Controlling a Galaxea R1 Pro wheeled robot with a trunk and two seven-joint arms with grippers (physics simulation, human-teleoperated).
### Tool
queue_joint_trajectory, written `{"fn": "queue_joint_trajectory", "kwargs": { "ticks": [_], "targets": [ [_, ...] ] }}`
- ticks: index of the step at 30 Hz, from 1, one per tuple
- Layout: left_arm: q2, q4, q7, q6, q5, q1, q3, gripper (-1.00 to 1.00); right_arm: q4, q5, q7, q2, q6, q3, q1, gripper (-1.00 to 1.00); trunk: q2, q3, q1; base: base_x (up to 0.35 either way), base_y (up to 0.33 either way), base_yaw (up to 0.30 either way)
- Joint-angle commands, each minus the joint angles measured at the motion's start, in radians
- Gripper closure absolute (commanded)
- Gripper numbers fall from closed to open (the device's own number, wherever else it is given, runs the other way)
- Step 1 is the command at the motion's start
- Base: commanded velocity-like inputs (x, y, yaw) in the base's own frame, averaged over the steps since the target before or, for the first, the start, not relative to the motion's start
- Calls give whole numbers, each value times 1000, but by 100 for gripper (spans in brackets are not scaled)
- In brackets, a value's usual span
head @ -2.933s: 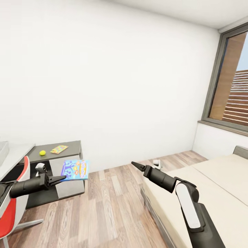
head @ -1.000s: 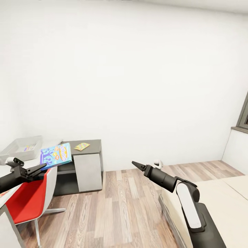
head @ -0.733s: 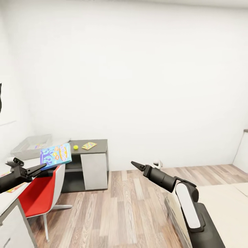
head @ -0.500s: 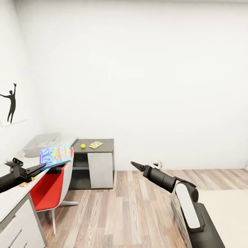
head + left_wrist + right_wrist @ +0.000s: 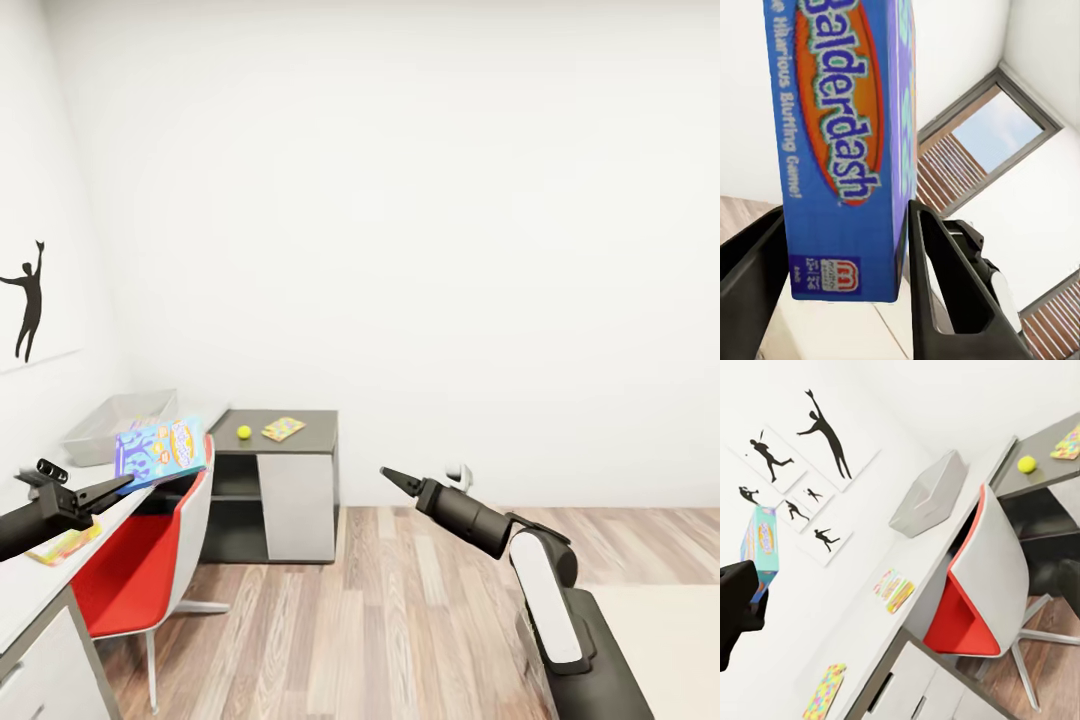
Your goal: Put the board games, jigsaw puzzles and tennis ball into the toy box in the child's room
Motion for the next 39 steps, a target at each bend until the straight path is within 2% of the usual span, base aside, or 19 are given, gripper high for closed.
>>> {"fn": "queue_joint_trajectory", "kwargs": {
  "ticks": [1, 39],
  "targets": [
    [0, 0, -4, 10, 0, -1, 0, 100, 0, 1, 4, 1, 7, -2, 0, -100, -1, 0, 1, 330, 0, 241],
    [-2, 0, -4, 7, 0, -1, -4, 100, 2, 1, 4, 2, 8, 2, -1, -100, -1, -19, 1, 330, -17, 280]
  ]
}}
